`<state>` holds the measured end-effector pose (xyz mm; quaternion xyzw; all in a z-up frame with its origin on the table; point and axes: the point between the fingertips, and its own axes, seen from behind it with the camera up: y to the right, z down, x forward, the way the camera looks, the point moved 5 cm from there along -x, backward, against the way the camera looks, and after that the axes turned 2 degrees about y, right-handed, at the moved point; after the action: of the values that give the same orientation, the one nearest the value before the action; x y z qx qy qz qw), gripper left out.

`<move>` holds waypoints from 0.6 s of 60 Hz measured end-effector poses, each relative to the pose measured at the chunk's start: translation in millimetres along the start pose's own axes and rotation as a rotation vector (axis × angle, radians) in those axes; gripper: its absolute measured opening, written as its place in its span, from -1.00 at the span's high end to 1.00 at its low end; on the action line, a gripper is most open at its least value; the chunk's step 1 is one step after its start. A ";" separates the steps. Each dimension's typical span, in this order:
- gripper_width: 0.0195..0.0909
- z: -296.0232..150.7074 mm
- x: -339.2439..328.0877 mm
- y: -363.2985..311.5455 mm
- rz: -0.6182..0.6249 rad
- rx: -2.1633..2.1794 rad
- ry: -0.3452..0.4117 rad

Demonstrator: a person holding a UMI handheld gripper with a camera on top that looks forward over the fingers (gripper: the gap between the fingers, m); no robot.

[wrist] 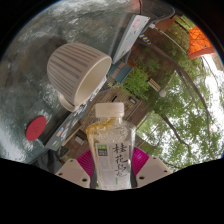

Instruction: Pour water

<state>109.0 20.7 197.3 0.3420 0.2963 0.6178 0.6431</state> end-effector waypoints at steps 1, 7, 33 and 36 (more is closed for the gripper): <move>0.24 -1.8 -1.0 2.1 0.011 -0.040 0.009; 0.24 -23.4 -6.2 1.9 0.092 -0.214 0.015; 0.24 -5.9 2.0 16.3 0.088 -0.156 0.059; 0.24 1.0 -2.6 16.3 0.129 -0.014 -0.005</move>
<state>100.0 18.1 210.9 0.3575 0.2676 0.6592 0.6050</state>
